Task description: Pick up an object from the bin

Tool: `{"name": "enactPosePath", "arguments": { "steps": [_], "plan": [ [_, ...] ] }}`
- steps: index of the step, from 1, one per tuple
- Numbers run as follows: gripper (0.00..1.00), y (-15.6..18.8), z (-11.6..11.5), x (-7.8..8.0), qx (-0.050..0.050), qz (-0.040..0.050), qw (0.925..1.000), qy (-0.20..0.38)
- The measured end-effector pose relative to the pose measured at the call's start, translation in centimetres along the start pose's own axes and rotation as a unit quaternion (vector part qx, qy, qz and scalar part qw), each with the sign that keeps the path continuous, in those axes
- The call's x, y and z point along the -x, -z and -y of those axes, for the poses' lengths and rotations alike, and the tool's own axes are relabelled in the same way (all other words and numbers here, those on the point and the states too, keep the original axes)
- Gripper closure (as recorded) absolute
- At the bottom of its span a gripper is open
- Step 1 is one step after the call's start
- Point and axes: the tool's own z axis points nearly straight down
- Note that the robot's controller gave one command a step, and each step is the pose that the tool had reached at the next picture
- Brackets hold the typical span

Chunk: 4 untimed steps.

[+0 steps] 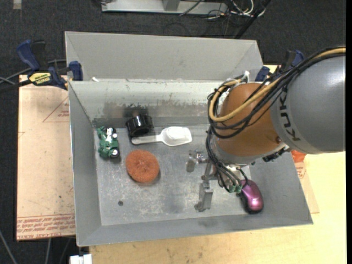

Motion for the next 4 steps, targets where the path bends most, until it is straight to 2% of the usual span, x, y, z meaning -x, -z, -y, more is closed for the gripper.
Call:
{"name": "enactPosePath", "arguments": {
  "steps": [1, 2, 3, 4],
  "plan": [
    [0.00, 0.4, 0.0, 0.2, 0.000, 0.0037, 1.0000, -0.001],
    [0.00, -4.3, -7.0, 1.6, 0.001, 0.0039, 0.9999, 0.016],
    [0.00, -4.5, -9.5, 1.2, 0.001, 0.0014, 0.9970, 0.077],
    [0.00, -3.5, -10.3, 3.0, 0.001, 0.0044, 0.9998, 0.021]
  ]
}}
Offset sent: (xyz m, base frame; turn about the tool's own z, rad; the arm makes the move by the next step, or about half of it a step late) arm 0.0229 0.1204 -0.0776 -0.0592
